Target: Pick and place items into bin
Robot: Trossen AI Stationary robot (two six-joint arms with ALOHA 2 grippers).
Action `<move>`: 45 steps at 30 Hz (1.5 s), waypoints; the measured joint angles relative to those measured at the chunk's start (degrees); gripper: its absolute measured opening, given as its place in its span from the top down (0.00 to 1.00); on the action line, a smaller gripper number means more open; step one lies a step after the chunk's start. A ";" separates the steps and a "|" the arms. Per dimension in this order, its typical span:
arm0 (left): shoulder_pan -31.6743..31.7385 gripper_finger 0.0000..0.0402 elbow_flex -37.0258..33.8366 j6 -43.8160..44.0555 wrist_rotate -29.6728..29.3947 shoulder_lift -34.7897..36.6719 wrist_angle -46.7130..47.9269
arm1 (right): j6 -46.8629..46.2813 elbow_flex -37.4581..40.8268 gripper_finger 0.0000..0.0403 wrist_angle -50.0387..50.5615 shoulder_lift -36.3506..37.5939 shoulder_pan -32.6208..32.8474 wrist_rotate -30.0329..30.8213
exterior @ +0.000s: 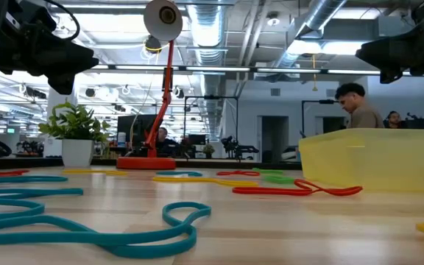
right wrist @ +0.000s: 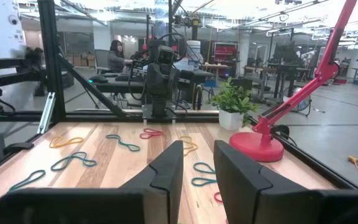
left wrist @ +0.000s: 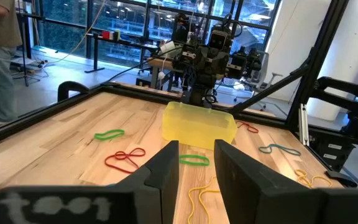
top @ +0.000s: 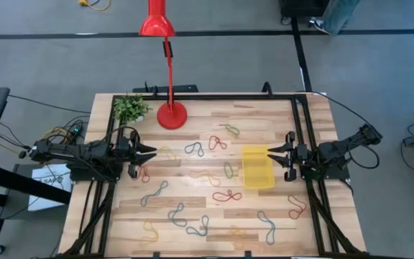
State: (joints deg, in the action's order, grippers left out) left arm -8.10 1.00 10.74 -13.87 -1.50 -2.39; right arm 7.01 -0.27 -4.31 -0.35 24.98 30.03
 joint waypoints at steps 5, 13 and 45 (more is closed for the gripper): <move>-0.01 0.77 0.00 0.00 -0.01 -0.01 0.00 | 0.00 0.00 0.79 0.01 0.00 0.01 -0.01; 0.00 0.77 0.00 0.00 -0.02 0.00 0.00 | 0.00 0.00 0.79 0.01 0.01 0.01 0.01; -0.06 0.77 -0.09 -24.33 -3.45 0.01 -5.55 | 0.00 0.00 0.79 0.00 0.00 -0.01 -0.01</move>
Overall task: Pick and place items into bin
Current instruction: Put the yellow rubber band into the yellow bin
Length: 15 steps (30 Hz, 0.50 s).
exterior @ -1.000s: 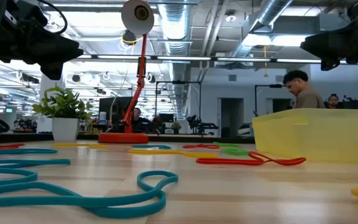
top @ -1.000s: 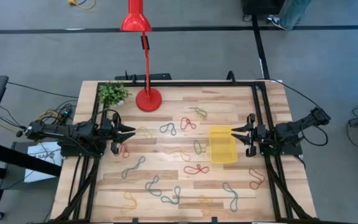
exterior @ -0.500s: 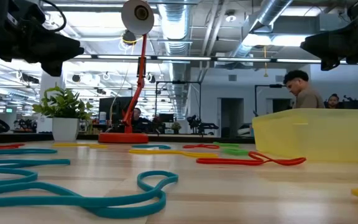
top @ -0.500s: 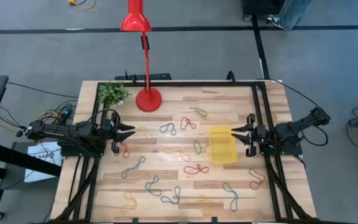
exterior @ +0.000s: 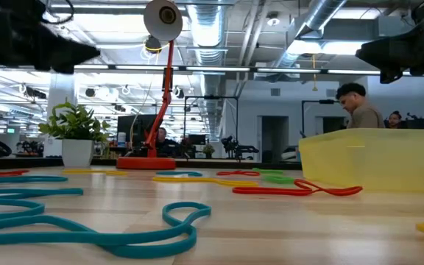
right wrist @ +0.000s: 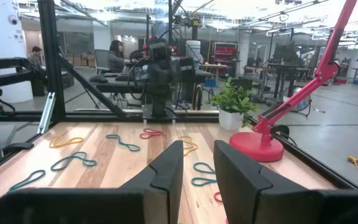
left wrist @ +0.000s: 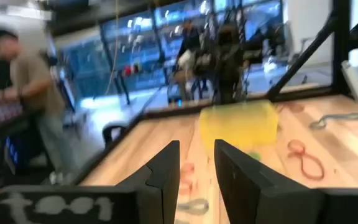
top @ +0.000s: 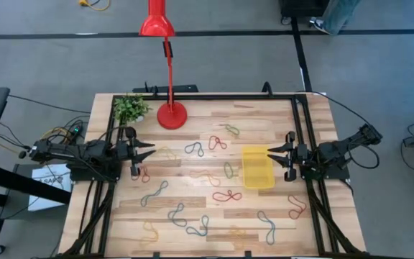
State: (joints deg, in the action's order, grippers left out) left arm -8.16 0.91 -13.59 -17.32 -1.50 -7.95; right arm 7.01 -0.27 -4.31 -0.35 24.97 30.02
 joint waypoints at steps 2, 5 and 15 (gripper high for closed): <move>0.02 0.77 0.02 -0.32 0.03 0.02 -2.44 | 0.00 0.00 0.79 -0.01 0.01 0.00 0.00; 0.07 0.77 0.03 -1.48 1.89 0.02 -6.39 | 0.00 0.00 0.79 -0.01 -0.01 0.00 0.02; 0.04 0.77 0.07 -14.13 -3.34 0.00 -6.97 | 0.00 0.00 0.79 0.00 -0.01 0.01 0.01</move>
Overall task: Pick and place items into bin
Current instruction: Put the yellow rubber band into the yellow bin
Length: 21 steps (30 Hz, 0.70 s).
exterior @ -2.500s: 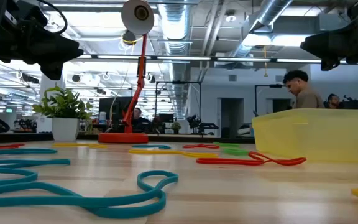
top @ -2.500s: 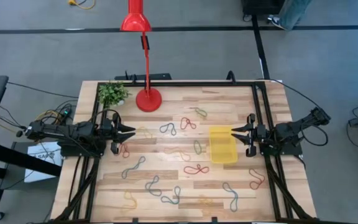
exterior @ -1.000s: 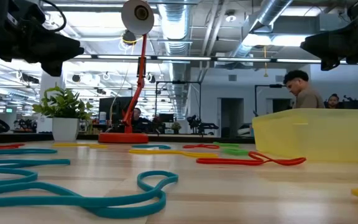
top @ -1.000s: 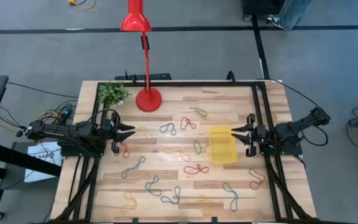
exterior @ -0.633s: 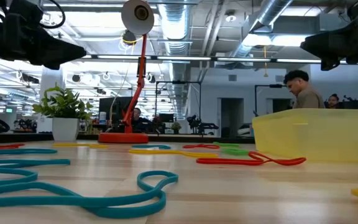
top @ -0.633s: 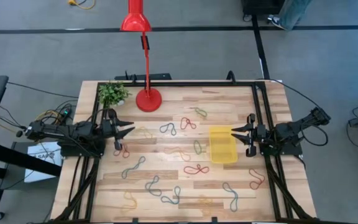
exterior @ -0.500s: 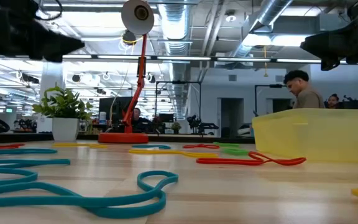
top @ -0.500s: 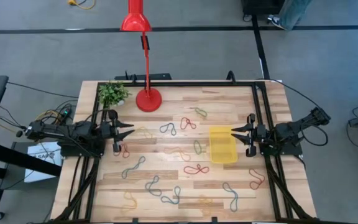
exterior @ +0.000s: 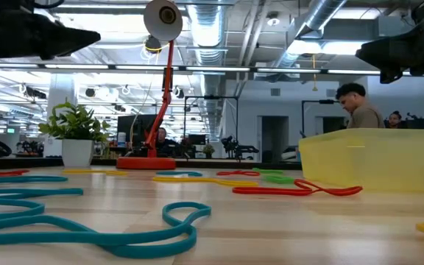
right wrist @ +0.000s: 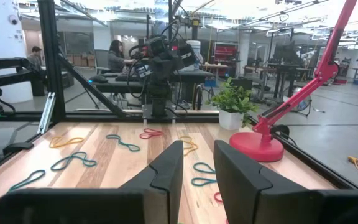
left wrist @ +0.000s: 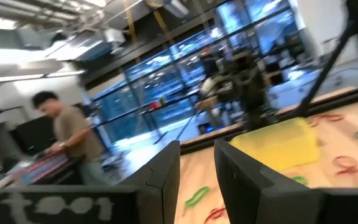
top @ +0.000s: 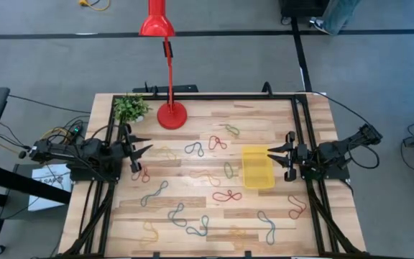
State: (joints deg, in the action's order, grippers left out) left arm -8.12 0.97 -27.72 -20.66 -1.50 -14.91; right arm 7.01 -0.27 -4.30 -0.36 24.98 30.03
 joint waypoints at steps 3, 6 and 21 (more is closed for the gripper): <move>0.02 0.77 0.00 0.87 -0.66 0.02 0.95 | 0.00 0.00 0.79 -0.01 0.02 0.01 -0.01; 0.02 0.77 0.00 0.65 -0.64 0.01 1.95 | 0.00 0.00 0.79 -0.01 0.02 0.00 0.01; 0.02 0.77 0.00 8.89 -0.68 0.00 8.05 | 0.00 0.00 0.79 -0.01 0.00 -0.01 -0.01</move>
State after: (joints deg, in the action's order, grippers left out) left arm -8.10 0.98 -18.83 -21.34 -1.50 -6.87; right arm 7.01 -0.27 -4.31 -0.36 24.97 30.02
